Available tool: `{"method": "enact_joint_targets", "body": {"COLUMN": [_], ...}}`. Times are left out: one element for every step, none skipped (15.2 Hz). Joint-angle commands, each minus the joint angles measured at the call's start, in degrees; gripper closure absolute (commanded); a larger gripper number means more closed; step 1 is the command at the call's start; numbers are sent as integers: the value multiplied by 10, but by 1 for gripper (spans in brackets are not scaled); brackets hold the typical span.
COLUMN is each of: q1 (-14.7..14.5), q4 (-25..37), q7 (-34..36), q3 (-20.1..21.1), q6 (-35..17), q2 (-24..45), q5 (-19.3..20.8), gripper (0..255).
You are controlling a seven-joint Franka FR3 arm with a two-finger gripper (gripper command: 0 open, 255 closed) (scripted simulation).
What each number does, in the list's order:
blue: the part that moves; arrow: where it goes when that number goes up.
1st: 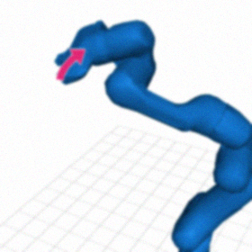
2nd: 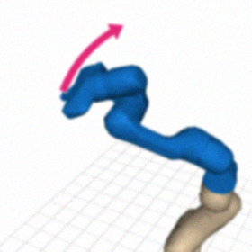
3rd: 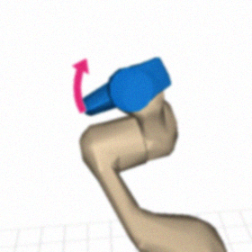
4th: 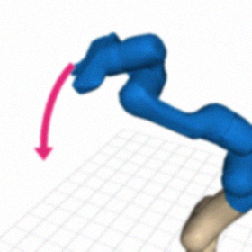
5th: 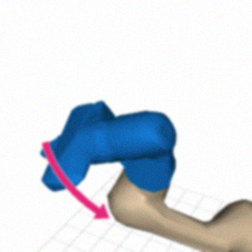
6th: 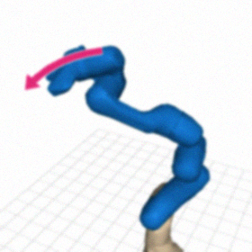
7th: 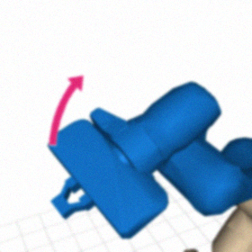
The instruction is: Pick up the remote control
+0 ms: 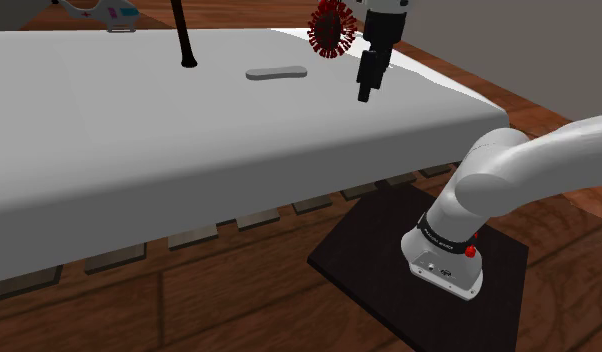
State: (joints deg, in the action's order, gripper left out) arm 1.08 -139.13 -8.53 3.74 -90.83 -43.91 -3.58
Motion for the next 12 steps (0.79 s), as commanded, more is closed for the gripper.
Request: {"method": "enact_joint_targets", "body": {"q1": [0,0,0,-1,-1,-2,-3,-4,-6,-7,-9,-10], "q4": [0,6,14,22,31,41,52,64,76,90,104,119], "q7": [0,-22,-44,-65,-87,-108,-128,-149,-169,-190,-210,-230], "q3": [0,-10,-19,-28,-37,-46,-54,-62,-69,-76,-83,-89], "q6": [0,-11,-23,-34,-44,-55,-65,-74,-84,-92,-100,-108], "q2": [0,17,34,52,71,90,110,129,149,170,190,211], "q5": [0,9,18,25,33,39,45,49,54,57,60,62], "gripper": [0,0,0,0,0,0,0,0,0,0,0,0]}}
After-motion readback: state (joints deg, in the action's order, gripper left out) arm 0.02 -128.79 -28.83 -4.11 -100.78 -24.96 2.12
